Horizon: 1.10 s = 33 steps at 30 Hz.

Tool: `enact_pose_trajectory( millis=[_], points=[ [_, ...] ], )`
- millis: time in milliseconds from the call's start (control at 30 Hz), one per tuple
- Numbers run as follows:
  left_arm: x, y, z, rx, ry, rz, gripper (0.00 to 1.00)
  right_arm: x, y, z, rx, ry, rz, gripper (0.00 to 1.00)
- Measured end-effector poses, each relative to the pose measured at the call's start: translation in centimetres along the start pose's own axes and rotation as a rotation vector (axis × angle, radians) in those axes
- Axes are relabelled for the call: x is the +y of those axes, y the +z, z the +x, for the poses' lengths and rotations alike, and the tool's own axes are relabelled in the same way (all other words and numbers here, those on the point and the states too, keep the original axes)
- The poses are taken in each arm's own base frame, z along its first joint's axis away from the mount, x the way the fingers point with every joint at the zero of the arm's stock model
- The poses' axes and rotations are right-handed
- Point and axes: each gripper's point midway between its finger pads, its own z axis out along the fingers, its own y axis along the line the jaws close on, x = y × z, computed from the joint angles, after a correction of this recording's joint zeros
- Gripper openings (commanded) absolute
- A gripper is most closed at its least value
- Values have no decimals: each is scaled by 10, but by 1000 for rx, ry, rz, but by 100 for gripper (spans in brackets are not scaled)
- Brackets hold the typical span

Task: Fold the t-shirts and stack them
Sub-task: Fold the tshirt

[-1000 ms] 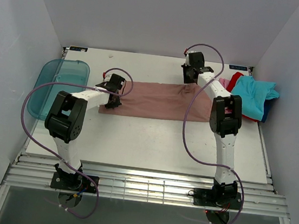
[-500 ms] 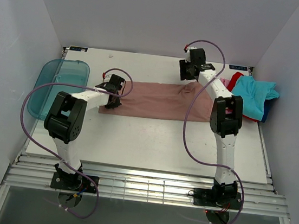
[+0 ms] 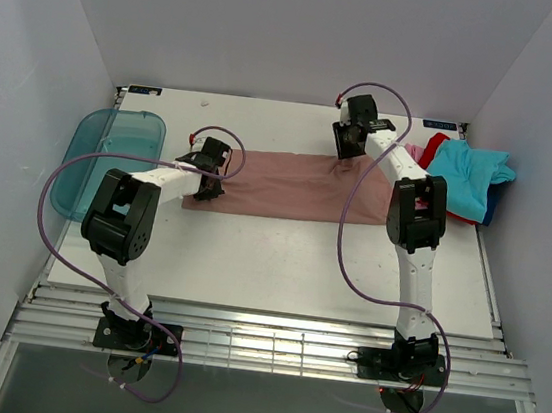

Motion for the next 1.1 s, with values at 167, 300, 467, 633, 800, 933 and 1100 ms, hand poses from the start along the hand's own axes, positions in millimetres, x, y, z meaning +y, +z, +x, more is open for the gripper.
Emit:
enact_pose_trajectory(
  millis=[167, 300, 467, 633, 800, 933, 1100],
  points=[
    [0, 0, 0, -3, -3, 1, 0, 0, 3, 10, 34, -10, -1, 35],
    [0, 0, 0, -6, -7, 2, 0, 0, 7, 17, 56, -13, 1, 30],
    [0, 0, 0, -9, -10, 2, 0, 0, 9, 22, 73, -19, 8, 15],
    [1, 0, 0, -12, -11, 4, 0, -3, 10, 24, 77, -16, 22, 11],
    [1, 0, 0, -14, -12, 5, 0, -2, 15, 24, 61, 1, 23, 11],
    [1, 0, 0, -14, -13, 5, 0, -2, 17, 17, 30, 23, 31, 11],
    [1, 0, 1, -14, -13, 5, 0, -3, 18, 8, -5, 49, 41, 11]
  ],
)
